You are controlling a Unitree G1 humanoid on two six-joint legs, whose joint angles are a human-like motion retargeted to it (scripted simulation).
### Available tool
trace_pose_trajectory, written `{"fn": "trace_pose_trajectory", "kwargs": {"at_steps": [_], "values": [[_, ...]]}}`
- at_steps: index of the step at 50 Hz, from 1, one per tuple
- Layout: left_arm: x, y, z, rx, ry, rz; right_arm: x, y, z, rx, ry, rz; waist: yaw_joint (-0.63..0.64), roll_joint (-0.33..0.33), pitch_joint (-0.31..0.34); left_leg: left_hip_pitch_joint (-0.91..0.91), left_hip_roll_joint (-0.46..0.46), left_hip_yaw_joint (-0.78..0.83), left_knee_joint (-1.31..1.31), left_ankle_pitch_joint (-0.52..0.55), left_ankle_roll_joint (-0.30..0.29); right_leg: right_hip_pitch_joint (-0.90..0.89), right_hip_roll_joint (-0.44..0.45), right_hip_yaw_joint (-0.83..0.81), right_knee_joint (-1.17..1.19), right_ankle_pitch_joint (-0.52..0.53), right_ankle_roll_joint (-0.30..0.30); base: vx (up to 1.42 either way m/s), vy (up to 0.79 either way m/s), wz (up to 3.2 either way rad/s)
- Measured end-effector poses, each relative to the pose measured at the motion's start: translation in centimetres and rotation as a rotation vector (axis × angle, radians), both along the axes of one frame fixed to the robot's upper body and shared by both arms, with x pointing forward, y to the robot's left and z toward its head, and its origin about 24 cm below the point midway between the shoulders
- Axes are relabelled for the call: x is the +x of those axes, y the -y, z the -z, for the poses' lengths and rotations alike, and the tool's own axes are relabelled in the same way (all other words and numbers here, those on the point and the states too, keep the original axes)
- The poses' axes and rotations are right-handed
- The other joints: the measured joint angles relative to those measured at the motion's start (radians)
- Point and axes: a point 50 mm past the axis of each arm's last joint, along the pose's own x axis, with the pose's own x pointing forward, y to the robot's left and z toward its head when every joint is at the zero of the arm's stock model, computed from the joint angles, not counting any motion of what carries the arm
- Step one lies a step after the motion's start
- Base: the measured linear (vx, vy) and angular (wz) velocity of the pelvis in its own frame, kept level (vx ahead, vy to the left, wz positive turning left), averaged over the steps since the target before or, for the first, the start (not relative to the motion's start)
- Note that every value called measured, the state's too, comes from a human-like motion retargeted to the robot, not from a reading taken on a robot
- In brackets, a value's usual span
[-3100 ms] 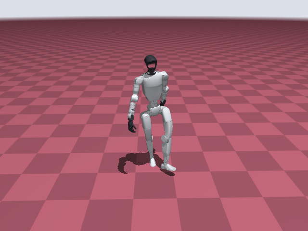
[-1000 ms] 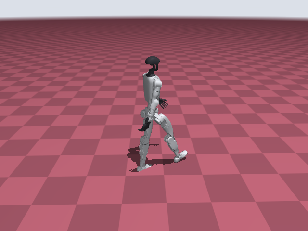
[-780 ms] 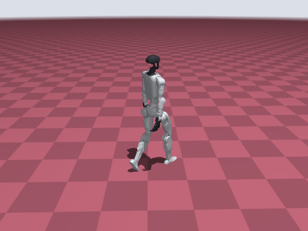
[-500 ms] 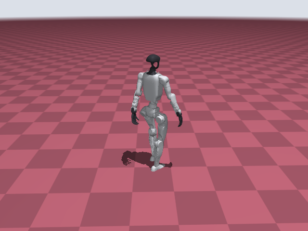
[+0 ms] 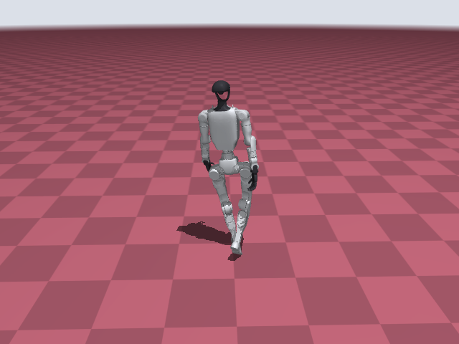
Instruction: Walk run
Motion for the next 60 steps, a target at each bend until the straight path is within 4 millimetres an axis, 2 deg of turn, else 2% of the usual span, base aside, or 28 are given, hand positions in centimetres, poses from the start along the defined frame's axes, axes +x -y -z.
{"fn": "trace_pose_trajectory", "kwargs": {"at_steps": [2,7,11,12,13,15,17,18,20,22,23,25,27,28,29,32,35,37,41,43,46,49,50,52,54,57,58,60], "values": [[4.0,0.0,-1.2,0.01,0.131,0.103,-2.4,-1.1,-0.4,0.018,-0.072,0.023,-0.067,0.019,-0.001,0.033,-0.019,-0.099,-0.004,-0.005,0.0,-0.053,-0.032,-0.006,-0.07,-0.091,-0.005,0.55,0.08,3.16],[11.3,0.1,-4.7,0.04,0.363,0.295,-5.7,-3.8,-1.3,0.108,-0.221,0.115,-0.19,0.001,0.013,0.108,-0.097,-0.33,0.014,-0.035,0.0,-0.144,-0.144,0.028,-0.399,-0.112,0.048,0.79,-0.08,2.62],[13.6,0.0,-6.1,0.093,0.425,0.382,-5.5,-4.4,-1.3,0.168,-0.245,0.142,-0.199,-0.048,0.054,0.23,-0.165,-0.425,0.002,-0.055,0.0,-0.226,-0.168,0.21,-0.593,-0.165,0.104,0.79,-0.14,1.35],[13.6,-0.2,-6.2,0.106,0.423,0.393,-5.2,-4.2,-1.2,0.174,-0.238,0.133,-0.197,-0.059,0.062,0.262,-0.179,-0.442,-0.006,-0.057,-0.001,-0.246,-0.174,0.242,-0.637,-0.175,0.136,0.67,-0.09,0.83],[13.4,-0.3,-6.0,0.118,0.411,0.399,-4.8,-3.9,-1.1,0.175,-0.226,0.117,-0.199,-0.069,0.068,0.292,-0.191,-0.459,-0.011,-0.057,-0.003,-0.259,-0.184,0.258,-0.68,-0.19,0.207,0.85,-0.2,0.7],[12.1,-0.8,-5.2,0.138,0.359,0.398,-3.8,-3.1,-0.9,0.155,-0.196,0.076,-0.187,-0.077,0.069,0.337,-0.189,-0.469,-0.015,-0.053,-0.027,-0.281,-0.22,0.155,-0.733,-0.21,0.304,0.98,-0.34,0.45],[10.3,-1.0,-4.1,0.139,0.283,0.386,-2.8,-1.9,-0.6,0.103,-0.16,0.046,-0.199,-0.072,0.057,0.352,-0.187,-0.488,-0.005,-0.03,-0.051,-0.293,-0.217,0.136,-0.72,-0.214,0.275,0.86,-0.26,0.6],[8.5,-1.1,-3.1,0.134,0.208,0.372,-2.0,-1.1,-0.4,0.053,-0.13,0.031,-0.204,-0.07,0.044,0.356,-0.184,-0.494,0.006,-0.002,-0.077,-0.299,-0.196,0.176,-0.688,-0.222,0.224,1.01,-0.31,0.83],[4.6,-1.2,-1.4,0.113,0.05,0.346,-0.9,0.3,-0.3,-0.033,-0.084,0.034,-0.228,-0.063,0.029,0.371,-0.173,-0.52,0.042,0.077,-0.135,-0.28,-0.205,0.085,-0.638,-0.217,0.165,1.05,-0.34,1.33],[-0.1,-1.1,0.0,0.087,-0.133,0.301,-0.4,1.1,-0.3,-0.101,-0.052,0.078,-0.287,-0.051,0.015,0.37,-0.152,-0.567,0.129,0.232,-0.218,-0.239,-0.203,0.089,-0.63,-0.12,0.154,0.96,-0.38,1.68],[-2.8,-0.9,0.5,0.073,-0.228,0.269,-0.1,1.5,-0.4,-0.124,-0.041,0.112,-0.278,-0.044,-0.003,0.351,-0.145,-0.544,0.176,0.34,-0.269,-0.234,-0.184,0.17,-0.595,-0.137,0.136,0.94,-0.42,0.98],[-7.9,-0.1,1.0,0.049,-0.404,0.207,0.5,2.1,-0.5,-0.144,-0.03,0.216,-0.267,-0.034,-0.007,0.282,-0.137,-0.514,0.367,0.518,-0.392,-0.198,-0.18,0.151,-0.557,-0.178,0.095,1.02,-0.44,0.93],[-11.7,0.5,0.9,0.01,-0.513,0.13,1.9,3.0,-0.6,-0.129,-0.029,0.309,-0.257,-0.059,-0.004,0.185,-0.121,-0.413,0.571,0.624,-0.456,-0.136,-0.211,0.107,-0.571,-0.209,0.067,0.81,-0.32,0.9],[-13.2,0.7,0.7,-0.022,-0.548,0.097,2.9,3.2,-0.6,-0.119,-0.03,0.342,-0.253,-0.076,-0.006,0.143,-0.096,-0.341,0.638,0.67,-0.449,-0.108,-0.24,0.044,-0.579,-0.218,0.054,0.87,-0.33,0.74],[-14.5,1.0,0.6,-0.064,-0.574,0.079,4.1,3.5,-0.6,-0.116,-0.017,0.365,-0.252,-0.087,-0.006,0.1,-0.074,-0.291,0.687,0.649,-0.409,-0.085,-0.234,0.047,-0.584,-0.234,0.038,0.86,-0.32,0.78],[-17.6,2.4,0.1,-0.176,-0.62,0.079,8.4,4.3,-0.6,-0.137,0.112,0.371,-0.222,-0.109,0.011,-0.025,-0.033,-0.165,0.767,0.471,-0.277,-0.012,-0.203,0.073,-0.613,-0.265,0.012,0.66,-0.23,0.32],[-19.4,2.8,-0.2,-0.181,-0.623,0.107,13.2,5.2,-0.8,-0.155,0.327,0.286,-0.104,-0.156,0.036,-0.156,-0.044,-0.07,0.743,0.333,-0.246,0.053,-0.196,0.083,-0.658,-0.272,-0.002,0.65,-0.23,-0.7],[-20.3,2.3,-0.5,-0.141,-0.63,0.122,16.1,5.8,-1.4,-0.156,0.453,0.217,-0.052,-0.159,0.045,-0.227,-0.045,-0.062,0.633,0.273,-0.224,0.084,-0.167,0.073,-0.676,-0.293,-0.012,0.59,-0.22,-0.06],[-21.7,2.1,-0.9,-0.103,-0.692,0.087,21.0,7.2,-3.3,-0.181,0.651,0.09,0.008,-0.135,0.074,-0.303,-0.048,-0.033,0.278,0.201,-0.115,0.166,-0.098,0.018,-0.705,-0.347,-0.02,0.65,-0.18,0.46],[-22.3,2.7,-1.1,-0.124,-0.728,0.026,22.7,7.5,-4.0,-0.199,0.715,0.039,0.024,-0.129,0.086,-0.318,-0.058,0.025,0.091,0.163,-0.078,0.208,-0.071,0.01,-0.711,-0.374,-0.023,0.67,-0.14,0.32],[-22.1,3.8,-1.1,-0.188,-0.719,-0.089,24.0,7.3,-4.6,-0.187,0.747,-0.027,0.018,-0.137,0.085,-0.321,-0.164,-0.046,-0.149,0.097,-0.087,0.261,-0.053,-0.045,-0.714,-0.403,-0.022,0.83,-0.16,0.48],[-21.4,4.6,-0.9,-0.251,-0.654,-0.166,23.5,6.7,-4.2,-0.139,0.699,-0.1,0.021,-0.159,0.077,-0.307,-0.166,0.015,-0.149,0.1,-0.055,0.307,-0.042,-0.04,-0.687,-0.39,-0.018,0.93,-0.17,0.18],[-21.1,4.6,-0.8,-0.265,-0.631,-0.179,23.0,6.5,-3.9,-0.122,0.675,-0.123,0.037,-0.169,0.074,-0.307,-0.148,0.047,-0.102,0.119,-0.023,0.319,-0.042,-0.027,-0.672,-0.37,-0.013,0.99,-0.13,-0.74],[-20.5,4.4,-0.6,-0.252,-0.604,-0.183,21.2,5.9,-3.0,-0.097,0.616,-0.154,0.091,-0.185,0.056,-0.292,-0.115,0.126,-0.07,0.154,-0.025,0.343,-0.054,-0.027,-0.642,-0.284,0.006,1.16,-0.08,-1.0],[-20.1,3.8,-0.4,-0.212,-0.584,-0.173,18.3,5.2,-1.8,-0.088,0.529,-0.164,0.118,-0.2,0.022,-0.283,-0.121,0.046,-0.05,0.198,-0.017,0.35,-0.079,-0.065,-0.595,-0.13,0.026,1.23,-0.03,-0.63],[-19.5,2.5,-0.3,-0.151,-0.573,-0.19,12.8,3.7,-0.2,-0.088,0.342,-0.179,0.104,-0.196,-0.027,-0.28,-0.088,-0.039,0.028,0.141,-0.005,0.296,-0.087,-0.032,-0.422,0.158,0.021,1.03,-0.01,-0.22],[-19.0,2.0,-0.2,-0.132,-0.566,-0.195,11.0,3.3,0.0,-0.084,0.275,-0.181,0.088,-0.176,-0.029,-0.253,-0.059,-0.016,0.043,0.119,-0.008,0.259,-0.065,-0.014,-0.327,0.223,0.003,1.26,0.07,0.3],[-17.0,1.2,0.2,-0.097,-0.532,-0.195,7.9,3.2,0.1,-0.064,0.15,-0.182,0.056,-0.161,-0.009,-0.157,-0.069,0.025,0.031,0.081,0.0,0.176,-0.121,-0.069,-0.036,0.26,-0.068,1.04,0.09,0.64]]}}
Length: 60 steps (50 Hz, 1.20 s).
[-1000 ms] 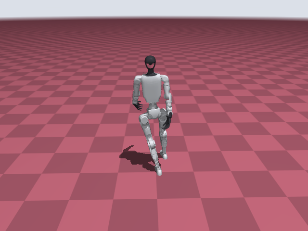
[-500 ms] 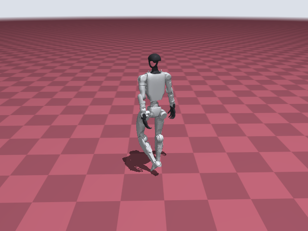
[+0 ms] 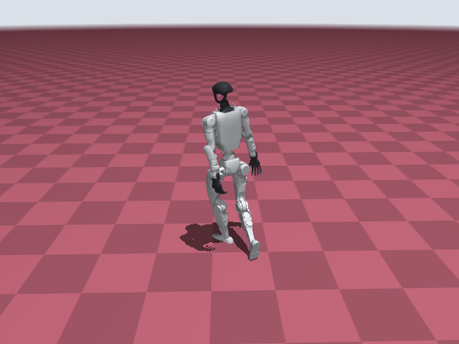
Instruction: Walk run
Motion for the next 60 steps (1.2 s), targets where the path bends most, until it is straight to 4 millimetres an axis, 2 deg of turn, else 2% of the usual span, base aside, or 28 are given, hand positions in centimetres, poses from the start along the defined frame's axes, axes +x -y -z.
{"fn": "trace_pose_trajectory", "kwargs": {"at_steps": [2,5,9,12,15,18,19,20,22,23,25,27,28,30,31,33,35,37,38,40,43,47,50,52,55,57,58,60], "values": [[3.6,-1.0,0.5,0.047,0.084,0.013,-2.0,-0.4,-0.1,0.034,-0.107,0.004,-0.033,0.077,-0.007,0.038,0.051,-0.076,-0.024,-0.017,-0.019,-0.07,0.077,-0.008,0.014,-0.022,-0.037,0.68,0.05,0.66],[10.2,-2.1,0.7,0.095,0.277,0.058,-4.7,-1.2,-0.2,0.063,-0.205,0.049,-0.079,0.122,0.01,0.094,0.065,-0.106,-0.033,-0.039,-0.036,-0.197,0.089,0.018,0.09,-0.165,-0.067,0.77,0.02,0.94],[19.0,-3.0,-0.9,0.14,0.585,0.178,-8.1,-2.7,-0.3,0.06,-0.2,0.219,-0.188,0.148,0.029,0.165,0.033,-0.202,-0.049,-0.068,-0.039,-0.322,0.02,0.016,-0.031,-0.349,0.013,0.81,-0.02,1.61],[24.5,-4.1,-3.3,0.183,0.782,0.269,-10.2,-3.9,-0.6,0.043,-0.23,0.384,-0.249,0.123,0.045,0.226,-0.025,-0.254,-0.053,-0.098,-0.034,-0.375,-0.021,0.075,-0.258,-0.362,0.09,0.72,-0.1,1.21],[28.2,-5.1,-5.6,0.231,0.912,0.34,-11.9,-5.5,-0.9,0.06,-0.304,0.539,-0.293,0.078,0.074,0.311,-0.083,-0.306,-0.053,-0.134,-0.04,-0.415,-0.012,0.238,-0.476,-0.367,0.144,0.76,-0.18,0.97],[29.8,-5.4,-6.7,0.26,0.97,0.371,-12.7,-6.5,-1.2,0.118,-0.362,0.602,-0.313,0.063,0.096,0.399,-0.106,-0.354,-0.062,-0.165,-0.058,-0.46,0.003,0.327,-0.649,-0.389,0.204,0.76,-0.19,0.54],[29.9,-5.5,-6.8,0.263,0.971,0.371,-12.7,-6.6,-1.2,0.136,-0.372,0.595,-0.308,0.06,0.097,0.425,-0.112,-0.358,-0.069,-0.173,-0.067,-0.473,-0.009,0.269,-0.692,-0.395,0.26,0.97,-0.29,-0.02],[29.8,-5.5,-6.7,0.265,0.968,0.367,-12.7,-6.7,-1.2,0.153,-0.379,0.579,-0.296,0.057,0.095,0.449,-0.118,-0.354,-0.078,-0.18,-0.075,-0.485,-0.027,0.179,-0.729,-0.404,0.33,0.84,-0.24,-0.29],[28.7,-5.4,-6.0,0.253,0.931,0.352,-12.0,-6.3,-1.1,0.179,-0.378,0.508,-0.294,0.069,0.086,0.475,-0.116,-0.353,-0.077,-0.173,-0.099,-0.492,-0.028,0.066,-0.724,-0.418,0.292,0.81,-0.22,-0.17],[27.8,-5.2,-5.4,0.24,0.903,0.34,-11.5,-5.9,-1.0,0.181,-0.373,0.462,-0.3,0.073,0.077,0.479,-0.118,-0.355,-0.072,-0.158,-0.118,-0.495,-0.014,0.078,-0.698,-0.415,0.252,0.95,-0.25,0.15],[25.1,-4.7,-3.8,0.2,0.811,0.321,-10.7,-5.2,-0.8,0.161,-0.36,0.381,-0.329,0.101,0.061,0.485,-0.098,-0.373,-0.048,-0.107,-0.173,-0.481,-0.018,-0.038,-0.639,-0.435,0.112,0.96,-0.24,0.6],[21.3,-4.1,-2.0,0.144,0.675,0.316,-10.0,-4.3,-0.7,0.118,-0.333,0.321,-0.398,0.137,0.051,0.488,-0.067,-0.425,0.006,0.001,-0.263,-0.467,-0.019,-0.059,-0.625,-0.369,0.067,0.86,-0.22,1.37],[18.8,-3.8,-1.2,0.115,0.579,0.318,-9.5,-3.8,-0.6,0.092,-0.311,0.295,-0.44,0.162,0.045,0.481,-0.04,-0.437,0.051,0.098,-0.332,-0.464,0.014,0.056,-0.602,-0.368,0.036,1.17,-0.42,1.2],[13.9,-3.0,0.0,0.089,0.376,0.333,-8.1,-3.0,-0.4,0.055,-0.268,0.288,-0.443,0.174,0.036,0.449,-0.012,-0.378,0.163,0.303,-0.482,-0.468,0.054,0.156,-0.536,-0.414,-0.021,1.11,-0.32,0.39],[11.9,-2.4,0.4,0.089,0.288,0.339,-6.8,-2.6,-0.3,0.046,-0.243,0.301,-0.445,0.157,0.038,0.399,-0.042,-0.323,0.262,0.376,-0.507,-0.466,-0.008,0.144,-0.494,-0.443,-0.004,0.89,0.12,0.2],[8.2,-1.9,0.6,0.083,0.151,0.35,-4.0,-2.3,-0.1,0.058,-0.192,0.329,-0.453,0.114,0.036,0.305,-0.062,-0.202,0.463,0.496,-0.524,-0.438,-0.096,0.122,-0.464,-0.475,0.017,0.82,0.17,0.21],[4.6,-1.2,0.5,0.023,0.057,0.344,-1.5,-2.5,0.1,0.098,-0.129,0.345,-0.389,0.049,0.003,0.238,-0.094,-0.164,0.563,0.534,-0.524,-0.387,-0.104,0.166,-0.476,-0.505,0.007,0.89,-0.45,-1.16],[1.3,0.3,0.2,-0.063,-0.025,0.317,1.2,-2.7,0.3,0.14,-0.034,0.346,-0.351,0.034,0.005,0.152,-0.094,-0.251,0.675,0.433,-0.524,-0.308,-0.028,0.238,-0.512,-0.531,-0.026,0.78,-0.61,-1.21],[-0.3,1.0,0.0,-0.099,-0.06,0.296,2.6,-2.8,0.3,0.159,0.024,0.336,-0.324,0.024,0.01,0.108,-0.058,-0.263,0.721,0.386,-0.524,-0.266,-0.004,0.246,-0.545,-0.524,-0.04,0.89,-0.62,-1.23],[-2.4,2.1,-0.5,-0.149,-0.088,0.238,5.9,-2.6,0.0,0.182,0.155,0.294,-0.261,-0.004,0.021,0.018,0.042,-0.179,0.756,0.3,-0.436,-0.201,0.02,0.26,-0.587,-0.522,-0.064,0.81,-0.41,-1.4],[-4.7,2.9,-1.2,-0.168,-0.132,0.133,10.7,-1.3,-1.2,0.159,0.351,0.206,-0.192,-0.017,0.043,-0.075,0.109,-0.087,0.61,0.199,-0.294,-0.139,0.067,0.296,-0.611,-0.535,-0.089,0.69,-0.18,-1.06],[-7.1,4.0,-2.0,-0.182,-0.233,0.028,15.4,1.2,-3.5,0.049,0.565,0.116,-0.131,0.019,0.073,-0.14,0.09,-0.105,0.239,0.184,-0.239,-0.055,0.144,0.316,-0.63,-0.574,-0.109,0.68,-0.12,-0.65],[-7.8,4.6,-2.3,-0.202,-0.258,-0.017,17.0,2.5,-4.6,-0.032,0.655,0.085,-0.103,0.032,0.082,-0.174,0.064,-0.092,-0.005,0.154,-0.223,0.016,0.184,0.332,-0.638,-0.607,-0.124,0.94,-0.13,-0.57],[-7.5,4.5,-2.2,-0.208,-0.25,-0.015,17.0,2.9,-4.7,-0.062,0.665,0.098,-0.101,0.026,0.082,-0.181,-0.003,-0.196,-0.132,0.116,-0.252,0.063,0.184,0.315,-0.64,-0.625,-0.124,0.9,-0.12,-0.21],[-6.5,3.9,-1.8,-0.189,-0.219,0.02,15.4,2.9,-3.9,-0.061,0.619,0.146,-0.083,0.018,0.082,-0.159,-0.016,-0.185,-0.159,0.095,-0.27,0.127,0.185,0.272,-0.619,-0.621,-0.124,0.9,-0.11,-0.41],[-5.3,3.1,-1.3,-0.159,-0.18,0.06,13.1,2.5,-2.9,-0.038,0.554,0.199,-0.039,0.012,0.078,-0.138,-0.007,-0.202,-0.105,0.148,-0.236,0.158,0.183,0.266,-0.582,-0.567,-0.115,1.08,-0.09,-1.06],[-4.7,2.7,-1.1,-0.14,-0.159,0.076,11.7,2.1,-2.3,-0.024,0.513,0.228,-0.004,0.007,0.073,-0.129,0.003,-0.189,-0.092,0.186,-0.239,0.169,0.176,0.264,-0.557,-0.521,-0.108,1.26,-0.09,-1.42],[-3.1,1.8,-0.6,-0.089,-0.105,0.107,8.2,1.1,-1.1,0.006,0.387,0.295,0.052,-0.011,0.052,-0.106,0.003,-0.21,-0.074,0.211,-0.188,0.168,0.145,0.228,-0.479,-0.358,-0.08,1.15,-0.09,-1.26]]}}
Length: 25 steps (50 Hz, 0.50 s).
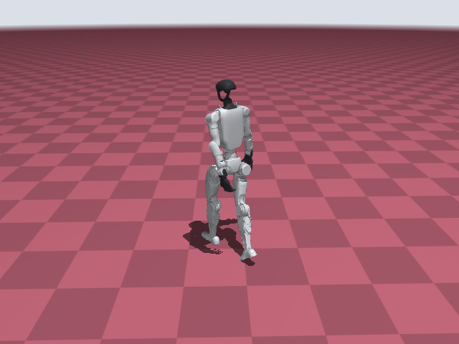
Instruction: Walk run
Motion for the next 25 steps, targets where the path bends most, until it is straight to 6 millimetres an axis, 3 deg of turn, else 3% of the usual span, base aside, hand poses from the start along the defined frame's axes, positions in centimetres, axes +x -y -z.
{"fn": "trace_pose_trajectory", "kwargs": {"at_steps": [3,5,6,8,10,13,16,20,23,25], "values": [[3.6,-1.9,0.7,0.117,0.125,-0.034,-5.8,-2.6,1.3,0.093,-0.257,0.025,-0.038,0.0,-0.019,0.02,0.032,-0.048,0.097,-0.09,0.009,-0.1,0.022,0.011,0.266,0.294,0.093,1.08,-0.14,-0.42],[6.2,-2.9,1.0,0.183,0.205,-0.065,-8.4,-3.5,1.4,0.122,-0.372,0.019,-0.051,-0.003,-0.007,0.075,0.067,0.082,0.114,-0.124,0.023,-0.185,0.01,-0.001,0.493,0.358,0.14,0.94,-0.15,-0.28],[8.2,-3.6,1.1,0.221,0.262,-0.078,-9.7,-3.9,1.4,0.146,-0.424,0.002,-0.076,0.031,-0.013,0.111,0.08,0.042,0.099,-0.149,0.024,-0.226,0.006,-0.065,0.532,0.358,0.124,0.48,-0.05,-0.18],[11.9,-4.8,1.1,0.277,0.371,-0.112,-11.9,-4.7,1.3,0.191,-0.508,-0.051,-0.084,0.08,-0.018,0.163,0.111,0.022,0.077,-0.178,0.022,-0.311,0.001,-0.126,0.601,0.267,0.075,0.5,-0.04,-0.56],[15.4,-5.9,0.7,0.308,0.485,-0.132,-13.7,-5.3,1.2,0.212,-0.565,-0.105,-0.127,0.11,-0.017,0.204,0.128,0.035,0.059,-0.189,0.018,-0.396,-0.018,-0.166,0.631,0.171,0.063,0.97,-0.16,-0.07],[20.3,-7.5,-0.5,0.317,0.66,-0.124,-15.9,-5.6,1.0,0.177,-0.596,-0.151,-0.223,0.138,-0.016,0.257,0.123,0.012,0.033,-0.214,0.01,-0.542,-0.045,-0.161,0.583,0.064,0.106,0.8,-0.15,0.5],[24.1,-9.1,-2.1,0.312,0.805,-0.089,-17.8,-5.6,0.6,0.146,-0.637,-0.158,-0.289,0.136,-0.01,0.329,0.091,0.028,0.004,-0.247,0.0,-0.627,-0.091,-0.126,0.381,-0.01,0.175,0.61,-0.12,-0.04],[27.3,-11.4,-4.1,0.341,0.916,-0.029,-19.5,-6.0,0.2,0.18,-0.707,-0.083,-0.351,0.105,0.013,0.443,0.032,0.046,-0.019,-0.297,-0.025,-0.657,-0.242,-0.185,0.021,-0.017,0.227,0.72,-0.23,-0.14],[28.0,-12.1,-4.7,0.38,0.924,-0.011,-20.1,-6.5,0.0,0.227,-0.727,0.011,-0.373,0.12,0.018,0.506,0.039,0.067,-0.027,-0.314,-0.062,-0.694,-0.229,-0.154,-0.179,-0.059,0.266,0.78,-0.3,-0.28],[27.7,-12.2,-4.6,0.392,0.908,-0.006,-20.4,-6.8,0.0,0.251,-0.73,0.065,-0.368,0.137,0.011,0.533,0.054,0.08,-0.02,-0.304,-0.09,-0.697,-0.224,-0.205,-0.248,-0.075,0.224,0.76,-0.33,-0.43]]}}
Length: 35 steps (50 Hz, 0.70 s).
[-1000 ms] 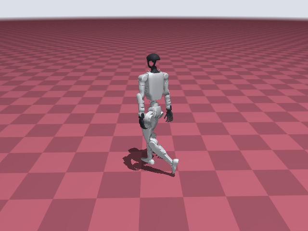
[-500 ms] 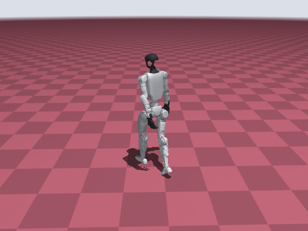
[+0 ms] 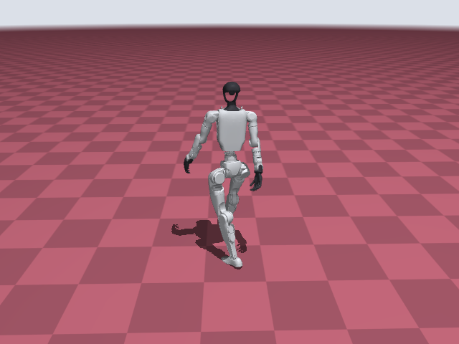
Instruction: Walk run
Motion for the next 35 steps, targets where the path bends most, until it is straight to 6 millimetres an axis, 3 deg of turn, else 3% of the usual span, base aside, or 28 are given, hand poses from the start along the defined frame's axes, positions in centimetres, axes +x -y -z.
{"fn": "trace_pose_trajectory", "kwargs": {"at_steps": [2,3,5,7,10,12,16,20,23,25,28,30,32,33,35], "values": [[-0.9,0.6,0.6,-0.013,-0.039,0.012,-0.1,-0.3,0.0,-0.001,-0.005,0.043,-0.021,0.021,-0.009,0.018,0.026,-0.01,0.027,0.048,-0.039,0.022,-0.008,-0.121,0.048,0.02,-0.118,0.85,-0.43,0.17],[-1.6,1.0,1.1,-0.025,-0.064,0.023,0.0,-0.3,0.0,-0.005,-0.002,0.058,-0.032,0.027,-0.017,0.024,0.035,-0.019,0.046,0.086,-0.064,0.04,-0.029,-0.222,0.073,0.016,-0.139,0.91,-0.48,0.57],[-3.4,2.4,2.2,-0.057,-0.127,0.056,0.2,-0.4,0.1,-0.018,0.013,0.084,-0.079,0.045,-0.028,0.03,0.059,-0.088,0.103,0.212,-0.122,0.06,-0.028,-0.204,0.096,0.091,-0.176,0.94,-0.54,0.68],[-6.1,4.2,3.6,-0.089,-0.223,0.1,0.9,-0.2,0.3,-0.031,0.043,0.109,-0.049,0.046,-0.05,0.018,0.056,-0.108,0.195,0.422,-0.182,0.077,-0.014,-0.127,0.165,0.039,-0.206,0.99,-0.62,-0.28],[-10.9,6.6,5.1,-0.116,-0.388,0.174,3.5,0.7,0.8,-0.06,0.114,0.131,-0.037,-0.006,-0.042,-0.066,0.027,-0.144,0.485,0.649,-0.235,0.165,-0.02,-0.079,0.181,-0.03,-0.235,0.86,-0.56,-0.7],[-14.1,7.4,5.5,-0.131,-0.502,0.222,6.5,1.4,1.3,-0.086,0.199,0.117,-0.02,-0.035,-0.041,-0.152,0.008,-0.153,0.693,0.691,-0.213,0.218,0.018,-0.028,0.161,-0.047,-0.244,0.57,-0.39,-1.3],[-19.1,9.7,5.9,-0.173,-0.65,0.333,14.4,3.2,1.6,-0.142,0.474,0.073,0.013,-0.084,-0.042,-0.298,0.011,-0.105,0.804,0.51,-0.139,0.3,0.046,0.064,0.122,-0.057,-0.235,0.71,-0.44,-1.41],[-23.9,11.4,5.5,-0.239,-0.749,0.32,22.4,4.5,0.1,-0.185,0.789,-0.047,0.13,-0.138,-0.009,-0.417,0.034,-0.038,0.704,0.296,-0.024,0.382,0.108,0.186,0.103,-0.049,-0.258,0.69,-0.34,-2.65],[-27.3,12.4,4.7,-0.336,-0.862,0.257,27.0,5.3,-1.7,-0.235,0.971,-0.112,0.213,-0.139,0.014,-0.453,0.049,-0.001,0.448,0.266,0.059,0.43,0.171,0.272,0.11,-0.056,-0.27,0.57,-0.2,-2.38],[-29.3,13.2,4.2,-0.418,-0.941,0.197,29.2,5.7,-2.8,-0.268,1.043,-0.13,0.264,-0.128,0.033,-0.465,0.031,-0.023,0.272,0.251,0.069,0.465,0.22,0.337,0.118,-0.067,-0.284,0.75,-0.16,-2.16],[-31.3,13.9,3.4,-0.526,-1.027,0.105,30.7,6.0,-3.5,-0.282,1.073,-0.116,0.295,-0.113,0.05,-0.508,-0.034,-0.14,0.074,0.201,0.06,0.526,0.26,0.385,0.122,-0.084,-0.296,0.82,-0.08,-1.43],[-31.9,13.7,3.0,-0.557,-1.058,0.066,30.6,5.9,-3.5,-0.273,1.07,-0.085,0.293,-0.108,0.054,-0.538,-0.081,-0.172,-0.032,0.177,0.032,0.563,0.272,0.394,0.125,-0.099,-0.296,0.73,-0.04,-0.58],[-31.8,12.9,3.1,-0.536,-1.065,0.047,29.6,5.7,-3.0,-0.257,1.046,-0.042,0.284,-0.092,0.061,-0.547,-0.094,-0.131,-0.081,0.168,-0.099,0.605,0.295,0.38,0.129,-0.107,-0.296,0.64,-0.02,-0.17],[-31.5,12.4,3.2,-0.511,-1.058,0.044,28.9,5.6,-2.6,-0.25,1.025,-0.017,0.28,-0.089,0.064,-0.547,-0.103,-0.149,-0.081,0.171,-0.096,0.623,0.3,0.358,0.13,-0.102,-0.296,0.92,-0.05,-0.05],[-30.4,11.1,3.6,-0.449,-1.029,0.036,26.7,5.3,-1.6,-0.233,0.956,0.025,0.286,-0.082,0.066,-0.534,-0.113,-0.188,-0.047,0.2,-0.034,0.655,0.314,0.315,0.135,-0.077,-0.296,0.99,-0.13,-0.43]]}}
